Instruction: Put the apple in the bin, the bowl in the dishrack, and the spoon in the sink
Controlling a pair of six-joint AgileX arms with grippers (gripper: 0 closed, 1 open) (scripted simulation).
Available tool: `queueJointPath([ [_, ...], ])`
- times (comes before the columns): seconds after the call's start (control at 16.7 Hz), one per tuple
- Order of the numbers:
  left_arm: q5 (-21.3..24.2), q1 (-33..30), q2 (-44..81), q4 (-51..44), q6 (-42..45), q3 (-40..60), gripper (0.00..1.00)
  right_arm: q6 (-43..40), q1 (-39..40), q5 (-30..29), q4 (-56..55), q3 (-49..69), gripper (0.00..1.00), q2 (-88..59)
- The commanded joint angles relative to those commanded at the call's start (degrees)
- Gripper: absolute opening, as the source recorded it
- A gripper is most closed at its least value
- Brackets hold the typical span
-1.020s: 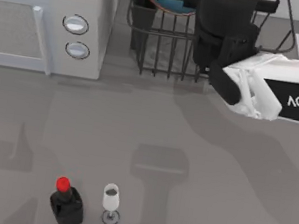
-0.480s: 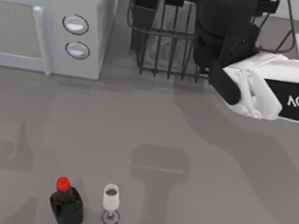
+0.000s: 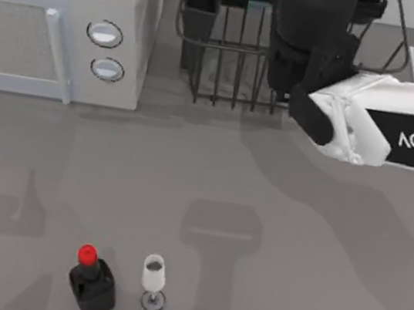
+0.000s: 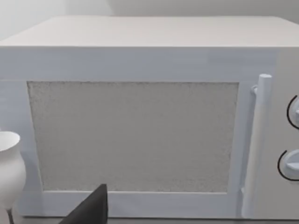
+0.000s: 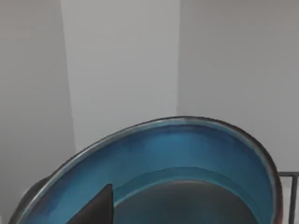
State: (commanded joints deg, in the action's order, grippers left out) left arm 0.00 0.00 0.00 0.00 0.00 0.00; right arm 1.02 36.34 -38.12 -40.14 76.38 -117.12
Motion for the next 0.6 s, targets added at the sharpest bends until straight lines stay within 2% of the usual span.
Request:
queueJointPath([
  [0.24,0.0,0.0,0.0,0.0,0.0,0.0,1.0,0.3,-2.1,4.5,1.0,-5.4,1.0,5.2],
  [0.6,0.0,0.0,0.0,0.0,0.0,0.0,1.0,0.8,-11.0,18.4,7.9,-27.5,1.0,30.0],
])
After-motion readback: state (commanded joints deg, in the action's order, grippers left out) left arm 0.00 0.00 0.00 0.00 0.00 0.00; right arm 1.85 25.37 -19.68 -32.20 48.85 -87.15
